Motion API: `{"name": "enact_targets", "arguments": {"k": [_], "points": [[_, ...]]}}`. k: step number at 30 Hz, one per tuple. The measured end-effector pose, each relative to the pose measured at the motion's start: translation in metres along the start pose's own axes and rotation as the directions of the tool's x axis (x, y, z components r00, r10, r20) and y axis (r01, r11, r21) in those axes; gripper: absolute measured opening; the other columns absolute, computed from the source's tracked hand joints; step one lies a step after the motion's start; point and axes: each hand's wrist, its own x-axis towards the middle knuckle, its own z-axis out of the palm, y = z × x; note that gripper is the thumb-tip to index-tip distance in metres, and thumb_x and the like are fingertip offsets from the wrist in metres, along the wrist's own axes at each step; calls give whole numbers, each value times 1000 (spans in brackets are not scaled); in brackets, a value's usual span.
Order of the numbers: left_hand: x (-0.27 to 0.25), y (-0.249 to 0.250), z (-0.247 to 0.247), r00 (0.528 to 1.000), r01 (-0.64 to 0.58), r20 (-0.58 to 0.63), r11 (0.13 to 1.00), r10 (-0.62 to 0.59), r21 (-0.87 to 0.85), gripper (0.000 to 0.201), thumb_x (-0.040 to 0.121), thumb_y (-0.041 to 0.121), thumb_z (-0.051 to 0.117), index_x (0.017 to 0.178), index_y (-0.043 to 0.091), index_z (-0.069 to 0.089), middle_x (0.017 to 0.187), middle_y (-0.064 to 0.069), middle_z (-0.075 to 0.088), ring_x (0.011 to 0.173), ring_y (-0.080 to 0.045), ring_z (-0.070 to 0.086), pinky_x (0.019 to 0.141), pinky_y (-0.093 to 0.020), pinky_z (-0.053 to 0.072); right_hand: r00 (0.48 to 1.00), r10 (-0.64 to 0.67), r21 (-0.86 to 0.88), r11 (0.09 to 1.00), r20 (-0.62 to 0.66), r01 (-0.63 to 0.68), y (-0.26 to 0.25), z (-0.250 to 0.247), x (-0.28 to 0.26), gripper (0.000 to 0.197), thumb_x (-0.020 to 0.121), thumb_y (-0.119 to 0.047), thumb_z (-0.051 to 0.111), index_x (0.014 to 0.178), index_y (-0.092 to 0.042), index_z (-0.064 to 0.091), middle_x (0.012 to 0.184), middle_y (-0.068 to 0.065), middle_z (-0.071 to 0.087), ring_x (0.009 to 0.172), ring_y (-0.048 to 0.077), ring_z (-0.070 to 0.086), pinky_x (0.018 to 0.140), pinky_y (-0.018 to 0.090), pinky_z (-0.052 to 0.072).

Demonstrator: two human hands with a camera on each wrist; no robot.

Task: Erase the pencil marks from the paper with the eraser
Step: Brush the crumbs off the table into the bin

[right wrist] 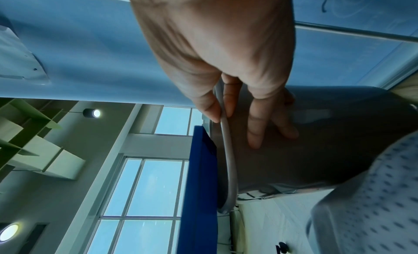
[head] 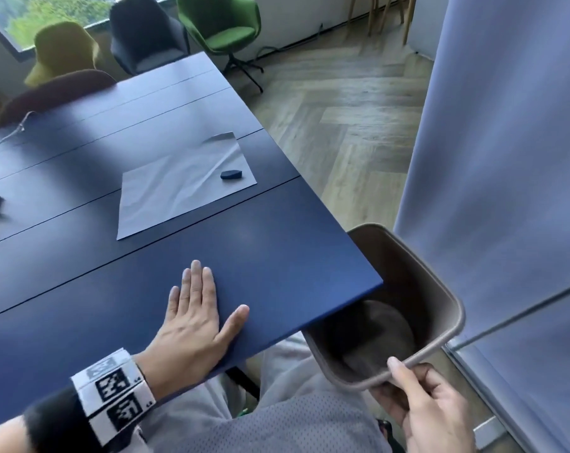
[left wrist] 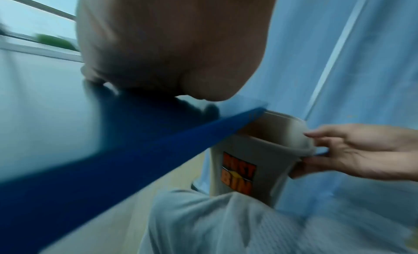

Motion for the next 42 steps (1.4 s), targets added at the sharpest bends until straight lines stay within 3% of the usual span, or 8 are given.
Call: {"name": "enact_targets", "arguments": {"k": [3,13,16,18,23,32,37,42], "points": [[13,29,4,996,64,-61,992,-71,-106,134,45,90,-31,151,8,-21,156,-8,-33,140,-17,-35,116,-40,-20,999,41,-36,998,-20,-42,1,-1,5,25,80,2,69,64,6,49,71,25,55,62,30,57,55,38,60],[14,210,7,826,-540,-65,754,559,-375,83,94,65,7,155,10,-8,161,-3,-21,142,-7,-30,116,-36,-20,998,58,-26,998,-15,-59,-9,9,17,8,86,2,63,78,3,61,62,12,67,55,19,66,52,30,57],[14,194,-9,857,-506,-240,658,455,-557,69,101,52,29,156,16,7,163,0,-9,147,-6,-15,120,-29,-8,996,60,2,998,-63,-60,-6,7,36,13,83,7,62,76,-3,57,75,21,63,62,25,64,51,31,59],[18,166,-15,891,-439,-340,765,302,-471,72,96,57,29,156,20,13,164,-1,-4,148,-10,-13,121,-32,-5,997,38,-52,998,-74,-42,0,4,56,20,81,12,58,78,-6,52,78,20,60,67,28,61,57,38,60],[28,112,-6,999,3,-49,999,-5,-41,89,91,69,18,152,17,-20,154,-10,-37,137,-27,-41,111,-57,-17,977,116,-114,984,-178,-138,23,-7,131,27,77,18,50,75,-8,44,75,15,52,68,28,57,67,51,56],[28,112,11,1000,0,25,1000,0,-5,76,64,73,-27,115,27,-60,134,-1,-60,129,-23,-51,106,-61,-21,865,231,-304,869,-446,-389,106,-62,264,45,66,10,49,109,9,58,78,20,62,58,27,57,56,41,54],[30,114,7,996,47,76,996,-53,69,82,53,74,-39,120,30,-58,133,0,-61,126,-20,-52,109,-60,-18,826,309,-494,684,-471,-537,146,-99,298,34,56,-3,50,83,12,64,52,14,61,46,27,58,60,46,57],[36,110,16,999,23,-38,999,-22,32,87,70,80,-27,145,36,-30,155,-8,-32,142,-18,-23,108,-69,-3,793,445,-517,601,-416,-609,176,-124,308,24,69,-3,52,90,5,61,73,11,68,61,27,62,64,36,56]]}}
